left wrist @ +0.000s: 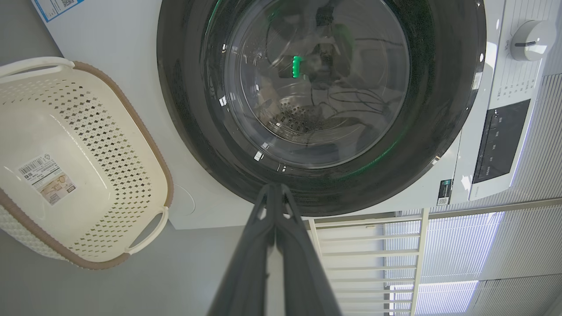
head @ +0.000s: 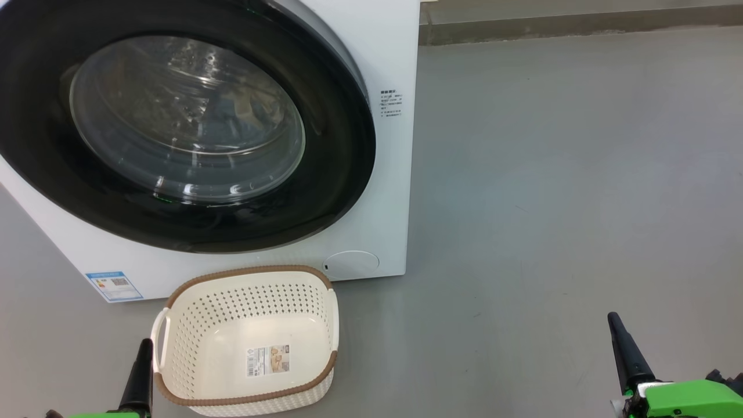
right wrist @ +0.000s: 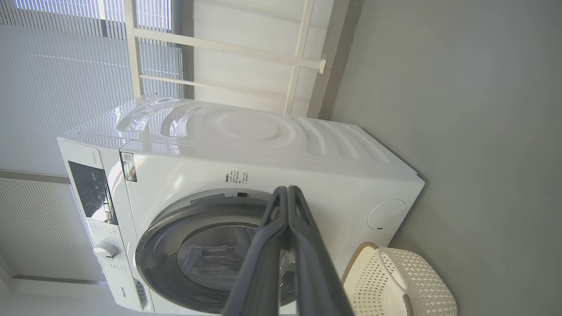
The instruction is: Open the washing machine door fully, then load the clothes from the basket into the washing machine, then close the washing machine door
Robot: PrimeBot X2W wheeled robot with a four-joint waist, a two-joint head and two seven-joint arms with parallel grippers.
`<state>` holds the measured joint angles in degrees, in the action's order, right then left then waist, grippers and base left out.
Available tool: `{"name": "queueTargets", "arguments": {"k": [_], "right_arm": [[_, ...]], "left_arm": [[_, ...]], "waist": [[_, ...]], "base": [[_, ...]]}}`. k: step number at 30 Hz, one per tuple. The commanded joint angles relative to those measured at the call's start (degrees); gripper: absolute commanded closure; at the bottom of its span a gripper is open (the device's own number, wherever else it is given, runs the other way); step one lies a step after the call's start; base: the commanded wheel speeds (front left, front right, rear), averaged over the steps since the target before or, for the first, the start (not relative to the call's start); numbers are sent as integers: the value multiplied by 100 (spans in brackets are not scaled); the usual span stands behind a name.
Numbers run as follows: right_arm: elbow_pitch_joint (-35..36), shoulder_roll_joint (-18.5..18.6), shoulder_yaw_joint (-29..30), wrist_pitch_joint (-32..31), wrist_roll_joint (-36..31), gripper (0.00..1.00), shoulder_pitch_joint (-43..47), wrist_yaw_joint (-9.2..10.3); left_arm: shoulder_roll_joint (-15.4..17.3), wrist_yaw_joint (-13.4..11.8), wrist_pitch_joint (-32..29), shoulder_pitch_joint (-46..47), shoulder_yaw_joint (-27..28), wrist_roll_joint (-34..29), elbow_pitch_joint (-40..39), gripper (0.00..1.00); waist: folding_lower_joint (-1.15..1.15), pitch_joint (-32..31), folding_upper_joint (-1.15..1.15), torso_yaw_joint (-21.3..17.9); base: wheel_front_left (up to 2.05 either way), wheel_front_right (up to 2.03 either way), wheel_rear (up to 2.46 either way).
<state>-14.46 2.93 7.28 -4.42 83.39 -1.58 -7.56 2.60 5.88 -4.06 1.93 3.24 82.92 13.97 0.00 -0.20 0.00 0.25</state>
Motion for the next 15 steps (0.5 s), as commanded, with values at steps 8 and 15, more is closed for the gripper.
{"name": "queueTargets", "arguments": {"k": [8, 15], "right_arm": [[76, 3, -82, -145, 587, 100, -407, 7], [44, -5, -73, -209, 875, 100, -460, 8]], "left_arm": [[41, 134, -176, 373, 281, 618, -22, 100], [28, 160, -248, 428, 334, 920, 10, 100]], "waist": [[0, 24, 0, -16], [0, 38, 0, -25]], "base": [[0, 0, 0], [0, 0, 0]]}}
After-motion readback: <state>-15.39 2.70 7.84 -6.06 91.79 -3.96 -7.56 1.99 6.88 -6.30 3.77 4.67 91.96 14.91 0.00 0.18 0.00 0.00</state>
